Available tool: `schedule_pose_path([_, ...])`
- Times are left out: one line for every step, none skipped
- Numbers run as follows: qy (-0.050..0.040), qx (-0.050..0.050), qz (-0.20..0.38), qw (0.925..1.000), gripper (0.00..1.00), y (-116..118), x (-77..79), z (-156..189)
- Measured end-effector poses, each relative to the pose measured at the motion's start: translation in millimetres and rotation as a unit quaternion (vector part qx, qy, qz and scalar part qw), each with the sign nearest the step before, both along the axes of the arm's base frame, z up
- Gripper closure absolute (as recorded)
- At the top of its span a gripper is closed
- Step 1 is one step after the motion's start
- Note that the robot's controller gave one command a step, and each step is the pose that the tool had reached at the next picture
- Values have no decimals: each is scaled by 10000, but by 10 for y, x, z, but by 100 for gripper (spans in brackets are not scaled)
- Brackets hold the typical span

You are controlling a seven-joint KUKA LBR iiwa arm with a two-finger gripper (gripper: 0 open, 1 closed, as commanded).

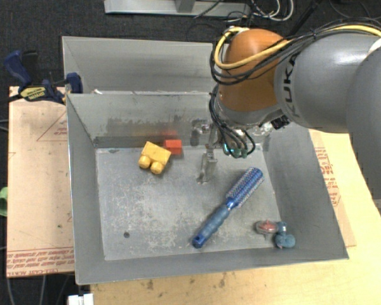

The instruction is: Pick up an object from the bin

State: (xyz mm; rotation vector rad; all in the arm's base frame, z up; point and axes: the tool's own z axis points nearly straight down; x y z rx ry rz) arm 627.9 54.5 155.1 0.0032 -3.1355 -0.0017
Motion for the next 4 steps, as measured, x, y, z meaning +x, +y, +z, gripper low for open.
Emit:
schedule_pose_path([-74,21,40,10000,0,871,203,-861])
schedule_pose_path([-65,5,153,9999,0,885,215,-526])
schedule_pose_path([-48,3,-412,9991,0,824,234,-441])
schedule_pose_path([-16,-2,-938,9956,0,957,216,-870])
